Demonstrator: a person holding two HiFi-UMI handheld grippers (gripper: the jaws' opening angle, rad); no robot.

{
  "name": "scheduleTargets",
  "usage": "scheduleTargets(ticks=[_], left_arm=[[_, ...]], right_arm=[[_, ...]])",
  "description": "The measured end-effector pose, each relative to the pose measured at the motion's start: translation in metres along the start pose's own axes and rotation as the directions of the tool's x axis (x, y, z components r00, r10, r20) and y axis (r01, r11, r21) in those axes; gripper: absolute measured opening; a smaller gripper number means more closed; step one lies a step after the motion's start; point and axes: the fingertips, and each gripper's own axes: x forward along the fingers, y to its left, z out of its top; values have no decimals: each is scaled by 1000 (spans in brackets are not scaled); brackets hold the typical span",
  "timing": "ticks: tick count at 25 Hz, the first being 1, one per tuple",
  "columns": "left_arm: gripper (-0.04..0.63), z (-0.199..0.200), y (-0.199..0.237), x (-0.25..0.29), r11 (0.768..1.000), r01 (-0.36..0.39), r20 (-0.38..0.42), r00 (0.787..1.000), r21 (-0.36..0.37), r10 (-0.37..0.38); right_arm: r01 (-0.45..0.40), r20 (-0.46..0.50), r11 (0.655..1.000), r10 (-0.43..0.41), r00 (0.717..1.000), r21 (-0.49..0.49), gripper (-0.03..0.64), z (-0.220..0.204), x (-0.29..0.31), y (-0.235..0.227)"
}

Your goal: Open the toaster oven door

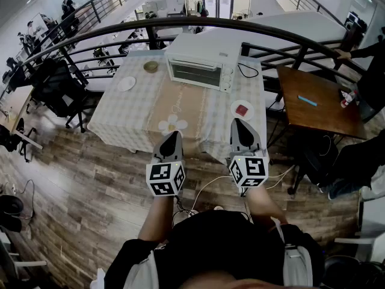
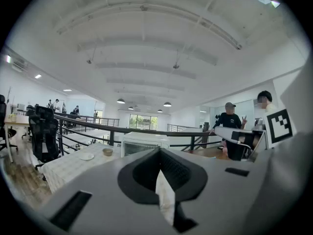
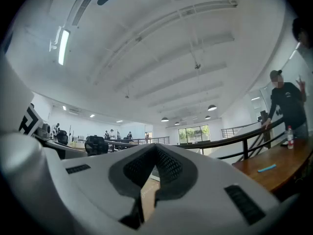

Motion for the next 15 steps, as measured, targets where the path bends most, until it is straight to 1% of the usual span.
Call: scheduleTargets(ticks=[5, 9, 15], left_arm=[[12, -1, 5, -5, 1000, 11, 6, 1000, 0, -11], [12, 1, 12, -7, 1000, 22, 11, 1000, 3, -22], [12, -7, 26, -15, 999, 46, 14, 999, 3, -46]], right_arm=[[14, -4, 1000, -14, 1000, -15, 3, -4, -2, 7], [34, 20, 999, -34, 999, 10, 3, 1, -2, 13], [55, 29, 998, -55, 998, 6, 3, -5, -6, 28]])
